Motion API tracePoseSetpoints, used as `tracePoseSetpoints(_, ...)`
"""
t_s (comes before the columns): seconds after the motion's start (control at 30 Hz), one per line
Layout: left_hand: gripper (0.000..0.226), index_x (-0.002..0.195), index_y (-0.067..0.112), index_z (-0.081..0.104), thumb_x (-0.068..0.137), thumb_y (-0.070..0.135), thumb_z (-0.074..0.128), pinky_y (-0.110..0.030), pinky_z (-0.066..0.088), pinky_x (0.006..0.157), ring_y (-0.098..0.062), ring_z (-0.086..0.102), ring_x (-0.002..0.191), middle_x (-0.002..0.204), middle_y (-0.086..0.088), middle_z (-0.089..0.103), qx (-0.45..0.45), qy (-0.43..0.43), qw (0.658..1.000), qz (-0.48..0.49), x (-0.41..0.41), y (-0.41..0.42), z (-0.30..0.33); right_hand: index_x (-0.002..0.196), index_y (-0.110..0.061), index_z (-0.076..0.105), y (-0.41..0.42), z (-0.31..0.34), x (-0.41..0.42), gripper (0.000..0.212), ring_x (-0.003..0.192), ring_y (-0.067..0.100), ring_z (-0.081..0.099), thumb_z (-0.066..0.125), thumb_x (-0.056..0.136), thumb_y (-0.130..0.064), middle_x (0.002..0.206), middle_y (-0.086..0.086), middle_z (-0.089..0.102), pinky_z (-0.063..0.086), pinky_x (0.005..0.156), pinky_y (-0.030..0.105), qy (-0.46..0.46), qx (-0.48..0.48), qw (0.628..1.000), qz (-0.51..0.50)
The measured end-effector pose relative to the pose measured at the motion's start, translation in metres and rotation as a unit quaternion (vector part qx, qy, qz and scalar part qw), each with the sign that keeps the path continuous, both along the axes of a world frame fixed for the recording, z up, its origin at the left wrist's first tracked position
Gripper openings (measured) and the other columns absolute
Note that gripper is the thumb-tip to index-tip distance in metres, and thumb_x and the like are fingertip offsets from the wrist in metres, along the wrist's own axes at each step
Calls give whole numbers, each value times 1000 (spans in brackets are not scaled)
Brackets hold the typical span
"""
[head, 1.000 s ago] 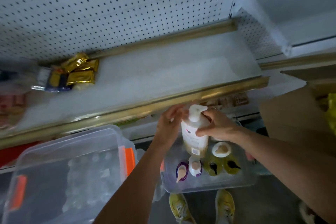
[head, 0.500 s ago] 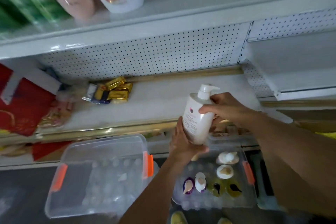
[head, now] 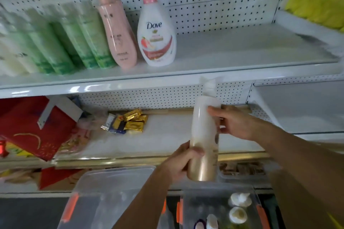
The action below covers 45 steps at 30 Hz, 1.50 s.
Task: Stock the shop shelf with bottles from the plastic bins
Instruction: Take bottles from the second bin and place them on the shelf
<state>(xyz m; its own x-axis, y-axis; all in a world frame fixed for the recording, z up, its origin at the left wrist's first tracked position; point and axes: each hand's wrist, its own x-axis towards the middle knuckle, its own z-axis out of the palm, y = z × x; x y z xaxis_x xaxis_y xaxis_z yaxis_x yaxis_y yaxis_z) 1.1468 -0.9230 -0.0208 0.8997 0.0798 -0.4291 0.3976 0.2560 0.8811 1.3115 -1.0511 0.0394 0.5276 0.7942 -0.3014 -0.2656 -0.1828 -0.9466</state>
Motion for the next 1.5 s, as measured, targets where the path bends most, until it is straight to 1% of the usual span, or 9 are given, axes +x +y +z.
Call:
tracePoseSetpoints(0.17,87,142,9,43,67,40,76,-63,25,112,-47,34,136,145,-23,42,-173,-83,975,-115,-5,16,16,87,-13,65,9,35,-8,30,69,15,63,74,71,-36,74,1,66,50,67,30,-9,51,999,-11)
tracePoseSetpoints(0.3,92,147,5,33,72,40,74,-66,18,113,-50,30,136,142,-28,38,-210,-99,965,-123,-3,33,41,92,-11,72,20,66,-20,38,74,19,67,76,66,-39,82,5,72,54,72,32,-90,44,993,-61)
tracePoseSetpoints(0.4,57,127,15,60,78,43,68,-49,46,101,-33,58,119,126,-14,62,-91,-88,990,-68,-2,41,70,99,-7,72,26,83,-25,44,84,22,72,81,67,-37,89,8,76,55,75,32,-138,30,983,-117)
tracePoseSetpoints(0.53,40,114,23,60,77,27,76,-32,55,84,-17,67,102,110,-1,72,110,-152,981,-38,4,41,99,111,3,62,33,99,-26,82,83,21,74,91,49,-41,91,8,76,57,72,33,-194,22,965,-173)
tracePoseSetpoints(0.63,39,113,21,59,81,7,76,-25,55,80,-14,69,99,108,-1,72,159,-203,965,-42,8,40,110,108,-2,63,34,111,-28,69,81,16,74,92,54,-35,93,5,75,56,64,28,-222,23,958,-180)
tracePoseSetpoints(0.73,48,118,21,55,77,16,80,-22,55,78,-10,68,99,108,3,72,185,-226,956,0,15,39,121,100,-7,63,32,133,-27,46,79,15,74,88,65,-22,90,4,75,57,62,26,-254,38,950,-178)
tracePoseSetpoints(0.9,61,124,20,49,74,24,83,-35,60,78,-11,69,96,110,3,70,209,-264,938,81,41,34,153,107,-10,59,35,188,-7,58,83,11,71,90,61,-25,95,0,72,57,68,27,-321,55,926,-192)
tracePoseSetpoints(1.2,79,126,18,35,67,9,86,-37,57,86,-17,63,107,116,-2,61,257,-342,885,182,122,43,180,116,-13,52,50,245,48,68,91,12,64,90,61,-23,102,-1,64,54,72,28,-369,85,901,-209)
tracePoseSetpoints(1.5,81,126,11,38,60,23,83,-45,56,86,-23,64,103,113,-5,62,314,-339,864,201,188,59,173,124,-17,54,55,262,110,69,95,17,67,88,65,-23,111,2,65,58,75,34,-428,13,897,-109)
